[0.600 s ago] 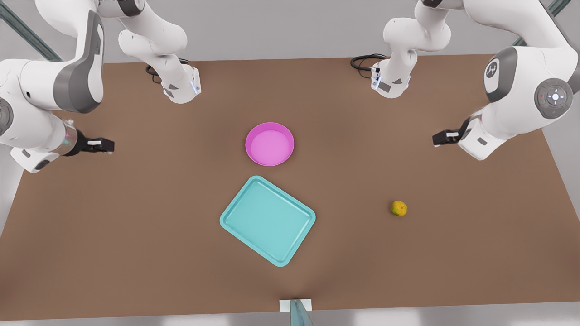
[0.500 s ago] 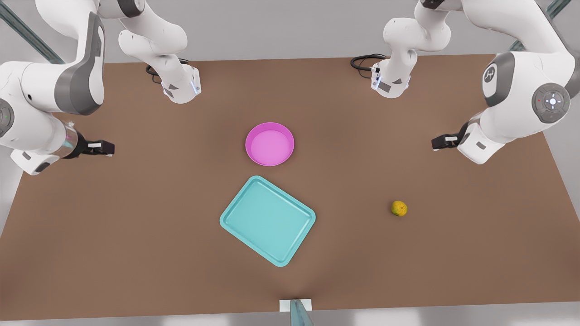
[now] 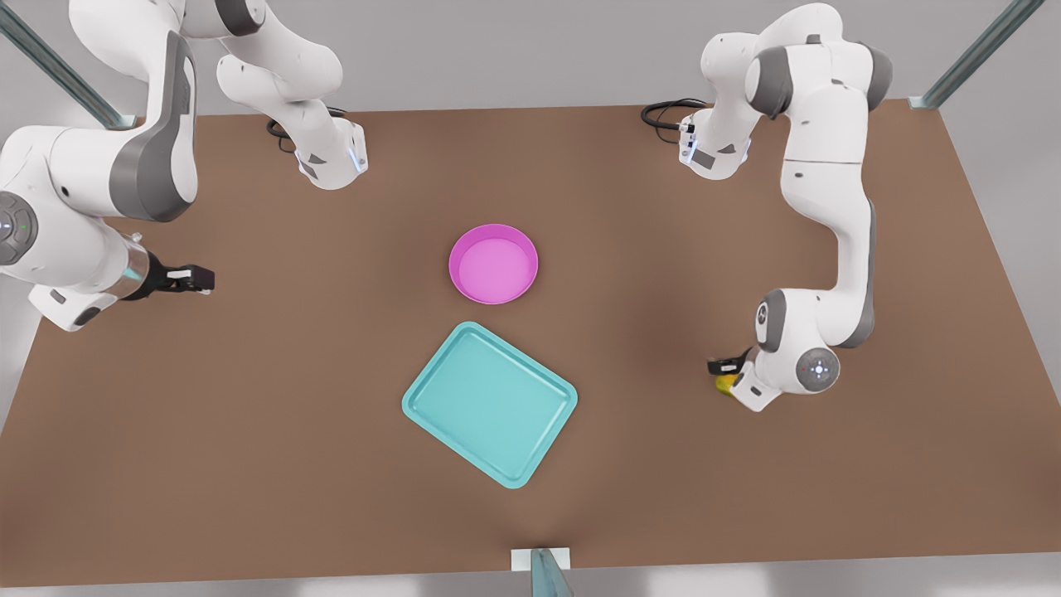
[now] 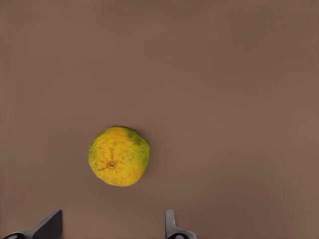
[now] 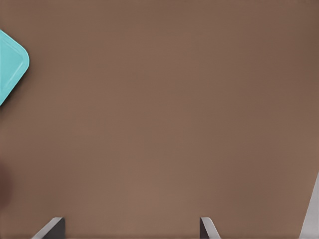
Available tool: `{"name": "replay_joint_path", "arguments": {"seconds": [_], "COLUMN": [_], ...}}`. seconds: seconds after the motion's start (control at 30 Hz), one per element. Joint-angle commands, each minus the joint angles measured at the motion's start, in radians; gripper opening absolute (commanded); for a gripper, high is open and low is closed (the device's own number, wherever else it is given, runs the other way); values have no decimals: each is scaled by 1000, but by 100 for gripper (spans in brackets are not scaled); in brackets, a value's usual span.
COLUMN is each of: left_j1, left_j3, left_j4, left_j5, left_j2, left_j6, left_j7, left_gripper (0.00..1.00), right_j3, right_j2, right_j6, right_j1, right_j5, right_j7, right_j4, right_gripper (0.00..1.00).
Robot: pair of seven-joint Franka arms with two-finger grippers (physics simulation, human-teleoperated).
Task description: Place the orange on the plate with the left arm and the plate on the tray with the right arm
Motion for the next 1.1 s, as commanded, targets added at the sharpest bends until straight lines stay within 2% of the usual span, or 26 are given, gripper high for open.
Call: {"name": "replay_joint_path", "arguments": {"seconds": [0.0,0.2,0.7,0.77,0.8,0.93,1.07], "left_j1": [11,10,7,7,7,7,-3], "left_j3": [2,-1,-7,-9,-9,-9,-21], "left_j4": [-1,-11,-44,-44,-44,-44,-44], "left_j5": [12,9,8,8,8,5,-1], "left_j2": [9,60,106,106,104,97,86], "left_j6": [176,249,262,262,262,257,242], "left_j7": [119,117,116,116,113,97,71], "left_gripper": [100,100,100,81,75,64,64], "right_j3": [0,0,0,0,0,0,0], "right_j2": [0,0,8,8,8,12,14], "right_j6": [1,1,1,1,1,1,1], "right_j1": [0,0,0,0,-1,-1,-1], "right_j5": [1,6,6,6,6,6,6], "right_j7": [-18,-20,-23,-23,-23,-23,-23], "right_j4": [-1,-5,-5,-5,-5,-5,-5], "right_gripper": [100,100,100,100,100,100,100]}}
